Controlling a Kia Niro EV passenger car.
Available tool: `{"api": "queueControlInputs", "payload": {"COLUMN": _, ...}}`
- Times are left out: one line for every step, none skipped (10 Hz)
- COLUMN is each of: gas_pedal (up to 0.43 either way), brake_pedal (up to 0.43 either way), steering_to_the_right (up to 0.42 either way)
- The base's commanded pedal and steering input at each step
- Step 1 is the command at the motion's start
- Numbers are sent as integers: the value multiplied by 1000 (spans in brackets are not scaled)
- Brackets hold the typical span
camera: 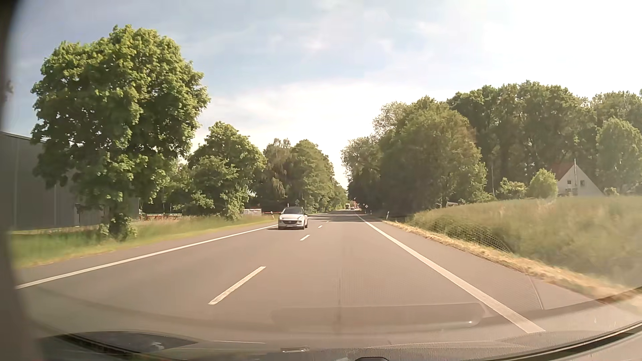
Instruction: Follow the waypoints while adhering to traffic rules and regulations
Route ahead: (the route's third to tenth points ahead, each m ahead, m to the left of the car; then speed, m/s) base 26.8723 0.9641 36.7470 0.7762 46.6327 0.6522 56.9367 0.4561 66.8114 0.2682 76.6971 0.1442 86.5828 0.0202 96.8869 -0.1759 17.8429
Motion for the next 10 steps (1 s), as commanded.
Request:
{"api": "queueControlInputs", "payload": {"gas_pedal": 98, "brake_pedal": 0, "steering_to_the_right": -1}}
{"api": "queueControlInputs", "payload": {"gas_pedal": 98, "brake_pedal": 0, "steering_to_the_right": -1}}
{"api": "queueControlInputs", "payload": {"gas_pedal": 98, "brake_pedal": 0, "steering_to_the_right": -1}}
{"api": "queueControlInputs", "payload": {"gas_pedal": 98, "brake_pedal": 0, "steering_to_the_right": -1}}
{"api": "queueControlInputs", "payload": {"gas_pedal": 98, "brake_pedal": 0, "steering_to_the_right": -1}}
{"api": "queueControlInputs", "payload": {"gas_pedal": 98, "brake_pedal": 0, "steering_to_the_right": -1}}
{"api": "queueControlInputs", "payload": {"gas_pedal": 110, "brake_pedal": 0, "steering_to_the_right": 0}}
{"api": "queueControlInputs", "payload": {"gas_pedal": 110, "brake_pedal": 0, "steering_to_the_right": 0}}
{"api": "queueControlInputs", "payload": {"gas_pedal": 110, "brake_pedal": 0, "steering_to_the_right": 0}}
{"api": "queueControlInputs", "payload": {"gas_pedal": 110, "brake_pedal": 0, "steering_to_the_right": 0}}
